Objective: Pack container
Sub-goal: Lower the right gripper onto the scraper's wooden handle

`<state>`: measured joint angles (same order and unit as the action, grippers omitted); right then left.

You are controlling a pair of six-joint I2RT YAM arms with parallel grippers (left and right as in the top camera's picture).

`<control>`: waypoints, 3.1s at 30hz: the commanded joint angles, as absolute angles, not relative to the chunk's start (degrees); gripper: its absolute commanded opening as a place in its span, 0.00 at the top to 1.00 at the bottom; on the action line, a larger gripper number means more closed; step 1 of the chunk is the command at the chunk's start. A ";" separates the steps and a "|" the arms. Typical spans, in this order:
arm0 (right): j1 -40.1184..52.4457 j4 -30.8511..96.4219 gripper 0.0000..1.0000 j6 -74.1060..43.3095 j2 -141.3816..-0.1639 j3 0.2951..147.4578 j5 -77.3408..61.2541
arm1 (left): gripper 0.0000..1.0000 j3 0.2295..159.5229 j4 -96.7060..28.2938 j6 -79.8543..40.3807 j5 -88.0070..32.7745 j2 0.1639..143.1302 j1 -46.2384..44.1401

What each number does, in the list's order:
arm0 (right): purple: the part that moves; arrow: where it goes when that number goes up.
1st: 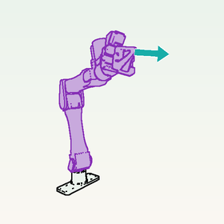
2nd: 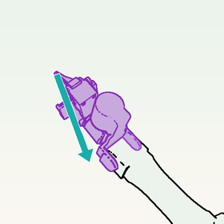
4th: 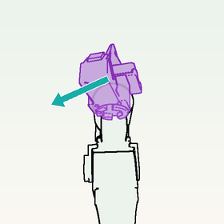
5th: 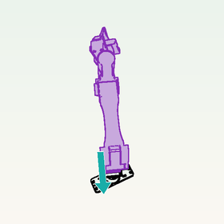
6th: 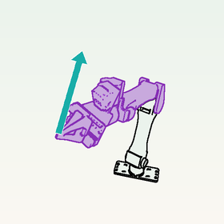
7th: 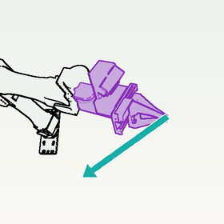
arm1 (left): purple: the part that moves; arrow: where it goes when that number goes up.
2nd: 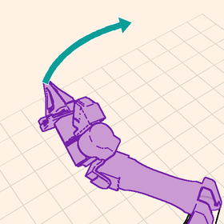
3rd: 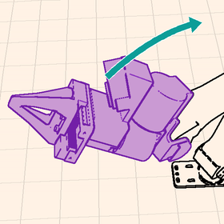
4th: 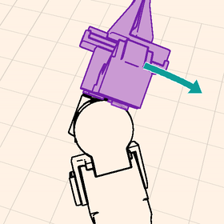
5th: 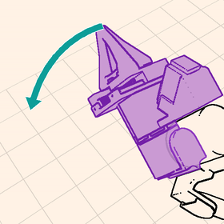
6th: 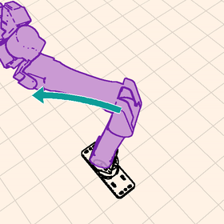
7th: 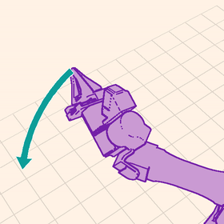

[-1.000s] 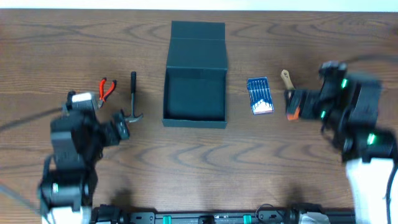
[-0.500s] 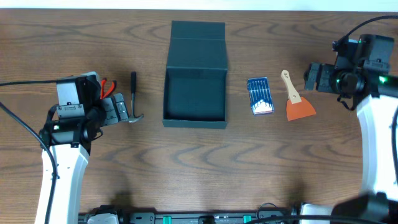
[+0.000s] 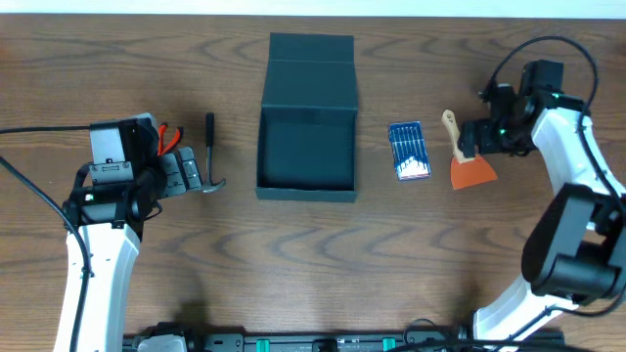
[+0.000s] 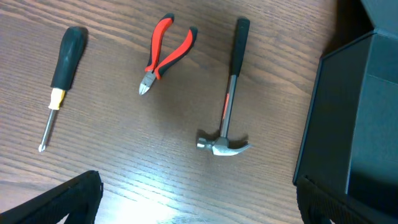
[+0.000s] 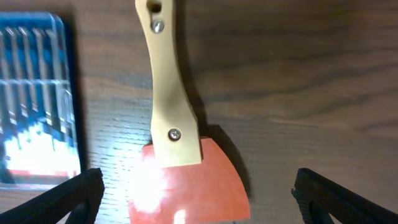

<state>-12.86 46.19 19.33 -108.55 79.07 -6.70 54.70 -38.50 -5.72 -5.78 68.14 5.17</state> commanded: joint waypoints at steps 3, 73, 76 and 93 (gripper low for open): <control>-10.24 45.71 0.01 29.43 -111.24 80.90 -6.85 | 0.02 55.75 -38.57 -4.75 -5.13 68.47 5.50; -6.35 47.57 0.20 5.28 -123.02 80.79 6.94 | 0.01 55.75 -38.57 -4.75 -5.15 68.47 5.50; -6.57 47.53 0.18 5.41 -123.02 80.79 6.00 | 0.02 55.75 -38.57 -4.75 -5.15 68.47 5.50; -7.33 49.43 0.12 -2.98 -123.02 80.79 4.34 | 0.02 55.75 -38.57 -4.75 -5.15 68.47 5.50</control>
<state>-6.63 48.60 -0.93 -119.63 82.11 1.85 54.70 -38.54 -5.72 -5.78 68.16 5.17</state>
